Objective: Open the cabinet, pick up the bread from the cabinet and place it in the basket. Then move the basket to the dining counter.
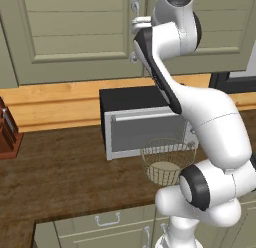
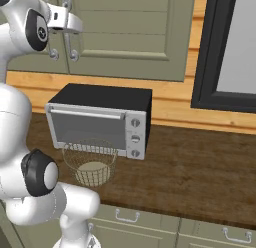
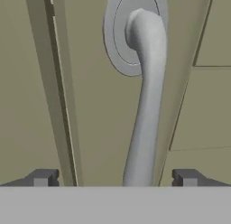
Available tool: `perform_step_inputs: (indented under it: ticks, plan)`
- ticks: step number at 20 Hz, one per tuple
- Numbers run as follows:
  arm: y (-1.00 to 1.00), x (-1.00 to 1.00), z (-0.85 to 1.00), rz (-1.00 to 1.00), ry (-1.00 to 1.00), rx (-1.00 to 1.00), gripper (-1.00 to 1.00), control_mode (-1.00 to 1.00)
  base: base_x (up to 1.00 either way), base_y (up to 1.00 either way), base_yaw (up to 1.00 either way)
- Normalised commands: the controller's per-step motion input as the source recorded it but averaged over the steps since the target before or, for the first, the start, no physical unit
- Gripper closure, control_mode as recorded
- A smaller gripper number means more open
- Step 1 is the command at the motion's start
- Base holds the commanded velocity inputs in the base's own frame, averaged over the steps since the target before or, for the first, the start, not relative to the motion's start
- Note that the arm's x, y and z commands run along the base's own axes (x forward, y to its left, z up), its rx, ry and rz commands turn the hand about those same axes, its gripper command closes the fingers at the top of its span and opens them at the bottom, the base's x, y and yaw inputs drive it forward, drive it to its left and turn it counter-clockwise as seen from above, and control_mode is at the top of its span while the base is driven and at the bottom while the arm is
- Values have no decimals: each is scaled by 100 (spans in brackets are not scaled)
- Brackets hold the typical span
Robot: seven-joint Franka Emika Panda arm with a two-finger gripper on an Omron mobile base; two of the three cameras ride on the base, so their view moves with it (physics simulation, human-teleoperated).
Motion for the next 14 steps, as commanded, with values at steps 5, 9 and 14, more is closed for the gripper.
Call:
perform_step_inputs:
  ticks: [5,9,14]
  plan:
    - [0,38,0,0,-3,0,-100,-100,0,0,0]
    - [-3,48,-3,0,-13,0,-100,-100,0,0,0]
    - [-3,42,-5,1,-9,0,-100,-100,0,0,0]
